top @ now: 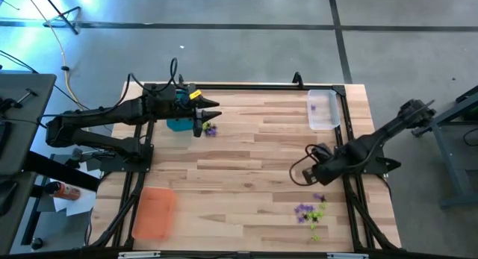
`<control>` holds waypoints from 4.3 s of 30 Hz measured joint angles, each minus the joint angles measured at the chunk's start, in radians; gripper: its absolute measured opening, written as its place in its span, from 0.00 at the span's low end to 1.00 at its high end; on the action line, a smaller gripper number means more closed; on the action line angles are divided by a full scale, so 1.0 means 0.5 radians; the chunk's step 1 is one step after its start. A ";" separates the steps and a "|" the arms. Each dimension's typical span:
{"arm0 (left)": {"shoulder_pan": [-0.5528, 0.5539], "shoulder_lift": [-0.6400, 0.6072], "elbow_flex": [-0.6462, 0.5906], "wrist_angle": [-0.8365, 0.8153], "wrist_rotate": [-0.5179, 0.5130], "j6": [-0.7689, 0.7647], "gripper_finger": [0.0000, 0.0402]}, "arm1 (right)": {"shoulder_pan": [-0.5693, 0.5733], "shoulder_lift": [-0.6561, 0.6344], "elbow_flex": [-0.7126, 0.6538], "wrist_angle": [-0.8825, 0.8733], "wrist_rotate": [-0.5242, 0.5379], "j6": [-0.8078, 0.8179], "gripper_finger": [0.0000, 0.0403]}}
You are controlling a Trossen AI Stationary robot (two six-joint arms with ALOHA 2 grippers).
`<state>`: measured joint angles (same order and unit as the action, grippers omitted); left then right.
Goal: Sort Halloween decoration
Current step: Put the purple spider toy into the transparent bin
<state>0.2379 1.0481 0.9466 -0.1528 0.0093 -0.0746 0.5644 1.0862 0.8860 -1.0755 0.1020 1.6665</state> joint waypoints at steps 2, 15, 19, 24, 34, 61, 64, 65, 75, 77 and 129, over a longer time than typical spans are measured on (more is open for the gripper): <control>0.000 0.000 0.000 0.000 0.000 0.000 0.37 | 0.036 0.037 0.000 -0.010 -0.110 0.025 0.06; 0.000 0.001 0.000 0.000 -0.006 -0.006 0.37 | 0.086 0.256 -0.508 0.642 -0.437 0.169 0.36; 0.000 0.001 -0.002 0.000 -0.006 -0.007 0.37 | 0.076 0.258 -0.586 0.765 -0.467 0.171 0.33; 0.000 0.001 -0.002 -0.004 -0.007 -0.056 0.37 | 0.083 0.265 -0.643 0.800 -0.496 0.137 0.29; 0.000 0.001 -0.002 -0.009 -0.007 -0.090 0.37 | 0.090 0.265 -0.763 0.949 -0.497 0.165 0.28; 0.000 0.001 -0.002 -0.014 -0.073 0.014 0.37 | 0.091 0.411 -0.637 0.805 -0.460 0.012 0.01; 0.001 0.001 -0.002 -0.011 -0.123 0.017 0.37 | 0.091 0.354 -0.578 0.691 -0.386 0.001 0.00; 0.007 0.001 -0.003 -0.012 -0.132 0.017 0.37 | 0.091 0.332 -0.555 0.666 -0.346 -0.001 0.00; 0.036 0.001 -0.003 -0.012 -0.135 -0.002 0.37 | 0.103 0.194 -0.498 0.653 -0.400 0.055 0.05; 0.036 0.001 -0.003 -0.013 -0.135 -0.003 0.37 | 0.123 0.194 -0.551 0.773 -0.420 0.073 0.09; 0.032 -0.299 0.091 0.182 -0.251 0.069 0.37 | -0.306 -0.240 -0.281 1.810 0.718 -2.268 0.00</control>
<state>0.2539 0.8988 0.9920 -0.0616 -0.1162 -0.0402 0.4116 0.9663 0.7456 -0.1705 0.4610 0.5323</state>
